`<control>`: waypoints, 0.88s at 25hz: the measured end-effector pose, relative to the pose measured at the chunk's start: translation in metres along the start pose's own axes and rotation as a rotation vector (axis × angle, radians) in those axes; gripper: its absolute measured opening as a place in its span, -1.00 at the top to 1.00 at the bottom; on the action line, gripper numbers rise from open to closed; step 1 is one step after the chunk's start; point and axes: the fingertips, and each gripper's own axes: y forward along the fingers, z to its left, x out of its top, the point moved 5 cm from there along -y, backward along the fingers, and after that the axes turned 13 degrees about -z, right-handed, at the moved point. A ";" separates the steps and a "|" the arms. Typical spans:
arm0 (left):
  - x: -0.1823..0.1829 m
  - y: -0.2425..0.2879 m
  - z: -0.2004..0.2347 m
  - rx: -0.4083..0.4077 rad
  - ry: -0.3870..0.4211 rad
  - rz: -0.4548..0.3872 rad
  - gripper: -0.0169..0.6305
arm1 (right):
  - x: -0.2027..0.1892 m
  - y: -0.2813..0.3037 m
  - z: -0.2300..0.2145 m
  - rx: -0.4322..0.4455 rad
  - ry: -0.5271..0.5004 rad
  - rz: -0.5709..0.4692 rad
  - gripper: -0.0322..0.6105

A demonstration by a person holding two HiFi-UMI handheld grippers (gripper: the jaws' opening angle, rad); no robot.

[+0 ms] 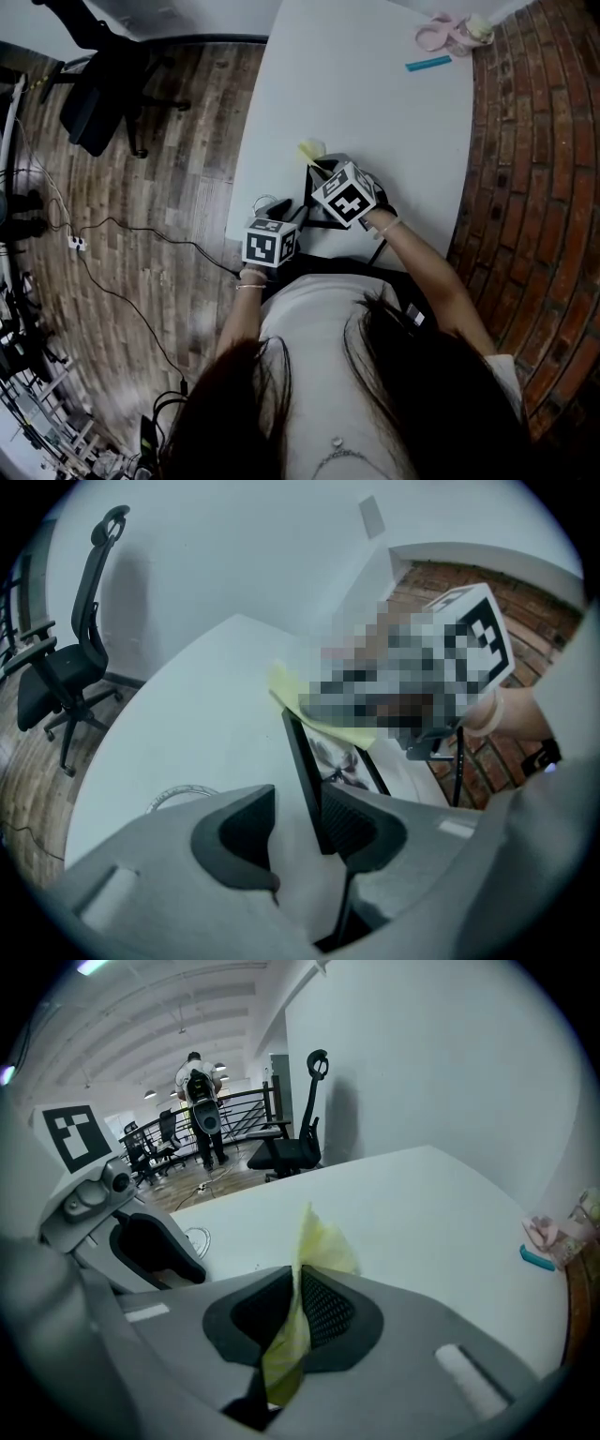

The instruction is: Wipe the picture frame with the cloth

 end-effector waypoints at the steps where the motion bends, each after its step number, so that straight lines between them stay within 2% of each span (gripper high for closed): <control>1: 0.000 0.000 0.000 0.000 0.000 0.000 0.47 | -0.001 0.000 -0.001 -0.003 0.001 0.001 0.80; 22: 0.000 0.000 0.001 0.005 0.010 -0.014 0.46 | -0.013 -0.015 -0.016 -0.060 0.018 0.018 0.80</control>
